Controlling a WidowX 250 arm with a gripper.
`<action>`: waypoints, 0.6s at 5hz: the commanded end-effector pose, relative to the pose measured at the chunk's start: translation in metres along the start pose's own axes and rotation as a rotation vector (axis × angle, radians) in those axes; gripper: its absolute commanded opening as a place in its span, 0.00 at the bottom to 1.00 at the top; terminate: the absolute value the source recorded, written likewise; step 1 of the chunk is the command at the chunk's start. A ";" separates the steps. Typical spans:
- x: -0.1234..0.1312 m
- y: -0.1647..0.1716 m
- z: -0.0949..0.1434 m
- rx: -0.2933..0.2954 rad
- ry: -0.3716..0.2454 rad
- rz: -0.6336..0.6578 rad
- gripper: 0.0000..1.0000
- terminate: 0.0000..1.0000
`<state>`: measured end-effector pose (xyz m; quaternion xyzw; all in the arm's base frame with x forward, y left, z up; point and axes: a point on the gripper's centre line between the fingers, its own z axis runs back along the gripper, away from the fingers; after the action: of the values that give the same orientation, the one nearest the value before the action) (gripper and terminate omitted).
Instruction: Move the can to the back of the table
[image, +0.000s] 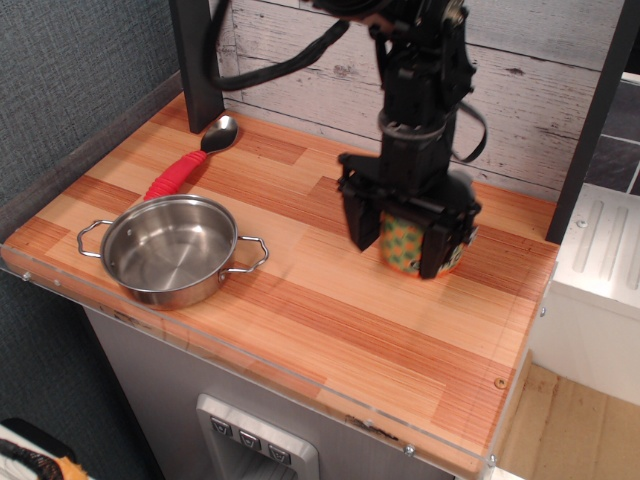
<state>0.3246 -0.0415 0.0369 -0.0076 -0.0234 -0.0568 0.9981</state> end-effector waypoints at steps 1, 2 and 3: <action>0.029 0.008 0.026 0.014 -0.138 0.031 1.00 0.00; 0.039 0.014 0.031 0.021 -0.179 0.050 1.00 0.00; 0.038 0.015 0.038 0.044 -0.215 0.075 1.00 0.00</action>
<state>0.3599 -0.0285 0.0489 0.0102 -0.1017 -0.0140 0.9947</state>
